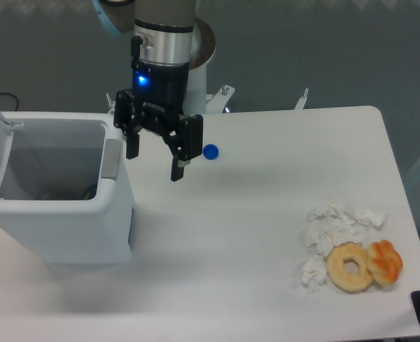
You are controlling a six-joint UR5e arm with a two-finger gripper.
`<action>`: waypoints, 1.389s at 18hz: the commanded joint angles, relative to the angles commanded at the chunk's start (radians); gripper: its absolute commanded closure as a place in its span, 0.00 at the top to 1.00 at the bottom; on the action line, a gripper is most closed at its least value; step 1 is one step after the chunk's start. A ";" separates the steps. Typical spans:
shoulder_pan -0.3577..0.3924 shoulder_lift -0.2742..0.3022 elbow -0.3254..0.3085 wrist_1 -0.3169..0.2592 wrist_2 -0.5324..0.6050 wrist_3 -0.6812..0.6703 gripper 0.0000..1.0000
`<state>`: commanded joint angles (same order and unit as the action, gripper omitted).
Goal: Close the trash can
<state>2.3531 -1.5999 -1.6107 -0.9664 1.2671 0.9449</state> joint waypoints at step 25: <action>-0.005 0.064 -0.017 -0.003 -0.006 -0.043 1.00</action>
<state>2.3485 -1.5355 -1.6276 -0.9695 1.2609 0.9020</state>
